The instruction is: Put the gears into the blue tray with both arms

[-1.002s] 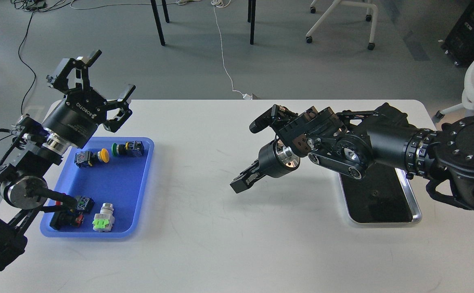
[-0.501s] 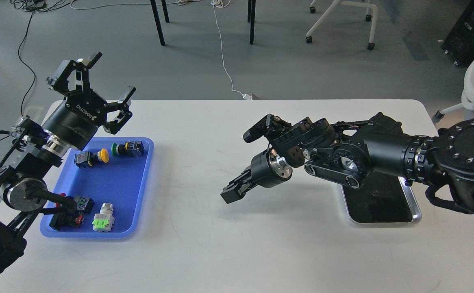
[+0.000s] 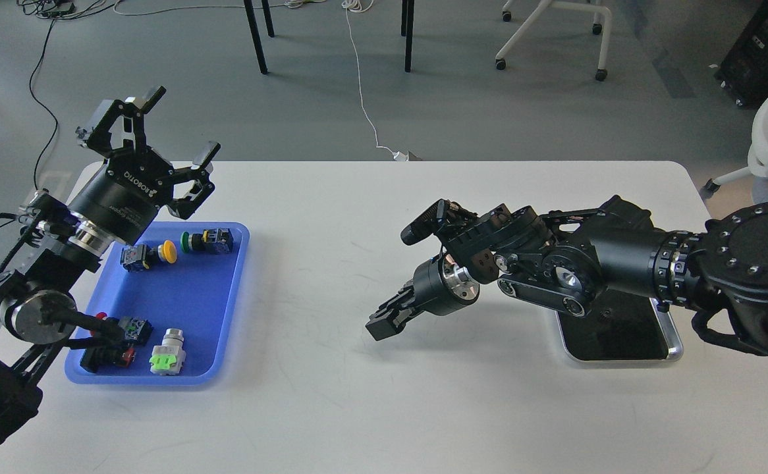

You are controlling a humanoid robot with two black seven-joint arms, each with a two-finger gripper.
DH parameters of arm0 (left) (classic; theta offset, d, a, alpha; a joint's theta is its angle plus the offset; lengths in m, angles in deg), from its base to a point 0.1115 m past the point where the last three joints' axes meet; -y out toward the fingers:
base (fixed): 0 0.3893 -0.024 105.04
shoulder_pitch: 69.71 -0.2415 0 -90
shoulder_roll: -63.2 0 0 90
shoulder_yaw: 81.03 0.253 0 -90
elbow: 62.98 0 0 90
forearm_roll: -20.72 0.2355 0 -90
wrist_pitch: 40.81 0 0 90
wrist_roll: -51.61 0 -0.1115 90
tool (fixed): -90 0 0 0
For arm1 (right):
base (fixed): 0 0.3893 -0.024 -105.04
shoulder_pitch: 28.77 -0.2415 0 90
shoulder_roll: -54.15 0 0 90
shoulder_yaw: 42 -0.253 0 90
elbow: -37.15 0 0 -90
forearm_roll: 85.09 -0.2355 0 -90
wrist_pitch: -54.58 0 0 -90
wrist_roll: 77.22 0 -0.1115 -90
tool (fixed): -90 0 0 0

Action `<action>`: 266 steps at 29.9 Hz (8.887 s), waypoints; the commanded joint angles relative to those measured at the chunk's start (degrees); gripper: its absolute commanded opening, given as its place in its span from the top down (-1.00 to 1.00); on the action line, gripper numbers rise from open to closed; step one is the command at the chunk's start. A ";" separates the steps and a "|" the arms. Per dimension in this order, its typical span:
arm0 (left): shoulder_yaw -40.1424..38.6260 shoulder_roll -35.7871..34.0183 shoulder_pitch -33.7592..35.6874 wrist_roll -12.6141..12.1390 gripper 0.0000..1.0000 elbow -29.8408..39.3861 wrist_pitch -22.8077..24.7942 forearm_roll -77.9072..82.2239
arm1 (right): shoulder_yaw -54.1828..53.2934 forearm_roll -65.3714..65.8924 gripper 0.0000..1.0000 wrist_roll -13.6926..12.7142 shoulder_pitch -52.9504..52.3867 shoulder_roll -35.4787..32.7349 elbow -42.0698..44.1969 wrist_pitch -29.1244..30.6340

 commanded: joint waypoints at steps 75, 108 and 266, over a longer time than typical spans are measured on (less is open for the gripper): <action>1.14 2.28 3.68 10.69 -0.97 7.64 0.00 52.60 | -62.47 -68.49 -0.96 0.00 40.77 -36.73 -2.15 8.57; 49.39 20.39 34.72 10.69 -0.89 -11.34 -10.07 104.52 | -72.33 -69.72 -0.96 0.00 54.77 -42.19 -4.44 8.57; 16.81 -7.49 9.69 10.69 -0.96 0.53 -6.99 17.50 | -72.06 -62.27 -0.97 0.00 55.38 -42.36 -9.62 8.57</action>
